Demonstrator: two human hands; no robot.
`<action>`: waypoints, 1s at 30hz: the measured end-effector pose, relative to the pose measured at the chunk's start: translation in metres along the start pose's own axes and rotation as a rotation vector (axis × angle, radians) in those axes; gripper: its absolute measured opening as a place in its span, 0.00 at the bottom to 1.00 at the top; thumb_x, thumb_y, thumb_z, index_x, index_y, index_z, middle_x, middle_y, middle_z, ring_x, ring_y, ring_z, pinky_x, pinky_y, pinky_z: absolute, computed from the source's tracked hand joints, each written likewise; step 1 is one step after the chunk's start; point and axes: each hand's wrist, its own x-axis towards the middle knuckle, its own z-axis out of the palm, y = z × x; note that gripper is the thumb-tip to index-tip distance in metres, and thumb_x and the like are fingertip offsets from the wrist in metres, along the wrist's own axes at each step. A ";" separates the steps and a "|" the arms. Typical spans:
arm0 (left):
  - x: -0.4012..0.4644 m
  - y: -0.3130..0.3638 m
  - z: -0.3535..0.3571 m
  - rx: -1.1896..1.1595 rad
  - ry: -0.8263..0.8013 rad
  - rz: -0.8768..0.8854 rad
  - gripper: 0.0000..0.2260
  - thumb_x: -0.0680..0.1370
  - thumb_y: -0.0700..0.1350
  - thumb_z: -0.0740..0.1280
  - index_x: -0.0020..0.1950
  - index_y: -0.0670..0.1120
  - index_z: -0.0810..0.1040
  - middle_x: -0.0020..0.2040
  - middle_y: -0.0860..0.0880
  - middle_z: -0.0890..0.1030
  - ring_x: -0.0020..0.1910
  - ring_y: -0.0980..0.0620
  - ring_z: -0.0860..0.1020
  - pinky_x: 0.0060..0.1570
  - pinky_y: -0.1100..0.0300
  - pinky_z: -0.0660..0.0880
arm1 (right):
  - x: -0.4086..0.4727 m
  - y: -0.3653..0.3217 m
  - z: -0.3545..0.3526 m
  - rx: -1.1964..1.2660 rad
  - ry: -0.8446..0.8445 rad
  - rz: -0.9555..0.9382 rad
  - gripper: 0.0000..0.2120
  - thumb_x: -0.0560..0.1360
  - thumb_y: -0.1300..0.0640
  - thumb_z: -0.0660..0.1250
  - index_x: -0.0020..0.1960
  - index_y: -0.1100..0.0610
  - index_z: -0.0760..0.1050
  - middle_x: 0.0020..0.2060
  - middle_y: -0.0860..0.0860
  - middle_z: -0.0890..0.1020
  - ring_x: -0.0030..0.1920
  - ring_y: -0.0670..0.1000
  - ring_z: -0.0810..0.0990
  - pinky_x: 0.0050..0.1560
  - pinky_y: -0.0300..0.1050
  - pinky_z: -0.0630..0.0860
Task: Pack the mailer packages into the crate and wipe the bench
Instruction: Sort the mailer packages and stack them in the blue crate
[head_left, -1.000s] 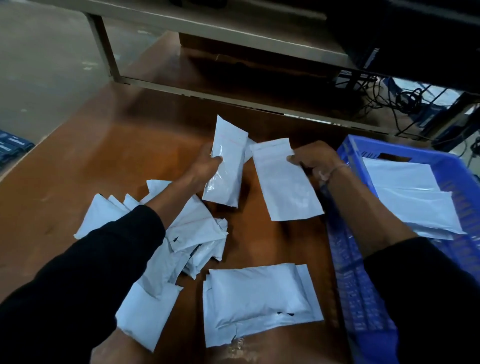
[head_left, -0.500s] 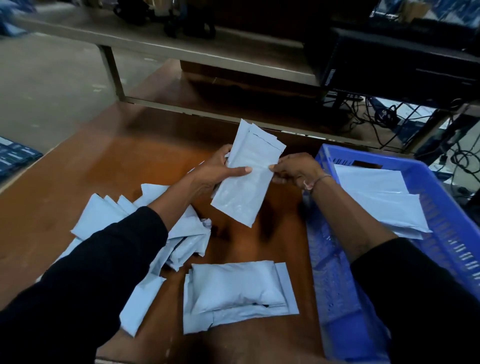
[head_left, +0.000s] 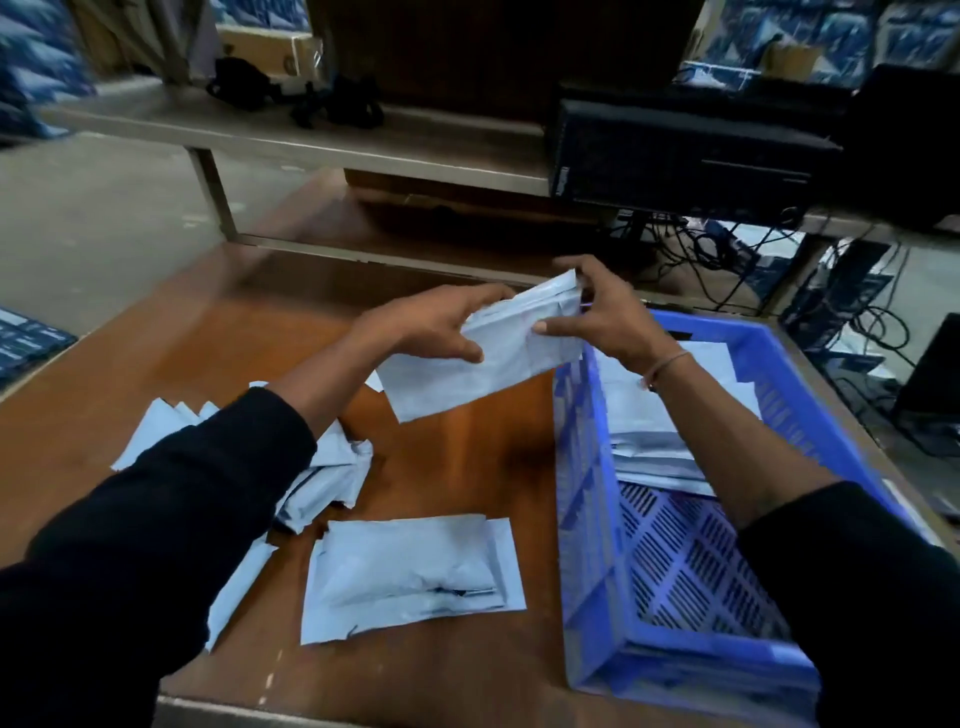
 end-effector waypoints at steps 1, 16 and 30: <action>0.003 0.010 -0.001 0.021 -0.007 0.016 0.35 0.75 0.51 0.75 0.78 0.60 0.62 0.70 0.54 0.74 0.61 0.50 0.75 0.59 0.47 0.78 | -0.004 0.003 -0.011 0.046 -0.008 0.000 0.34 0.65 0.56 0.83 0.67 0.56 0.73 0.54 0.49 0.79 0.48 0.37 0.78 0.51 0.41 0.78; 0.076 0.181 0.046 0.022 0.016 0.309 0.19 0.72 0.59 0.77 0.55 0.51 0.78 0.53 0.54 0.80 0.49 0.54 0.77 0.41 0.60 0.72 | -0.115 0.055 -0.213 -0.153 -0.204 0.130 0.15 0.67 0.54 0.80 0.50 0.52 0.81 0.49 0.53 0.84 0.49 0.51 0.83 0.53 0.54 0.80; 0.085 0.212 0.188 0.406 -0.207 0.359 0.19 0.75 0.53 0.74 0.60 0.47 0.73 0.53 0.47 0.79 0.51 0.44 0.78 0.41 0.52 0.70 | -0.171 0.136 -0.146 -1.014 -0.528 0.077 0.16 0.62 0.49 0.78 0.45 0.53 0.78 0.42 0.53 0.82 0.45 0.58 0.80 0.42 0.49 0.76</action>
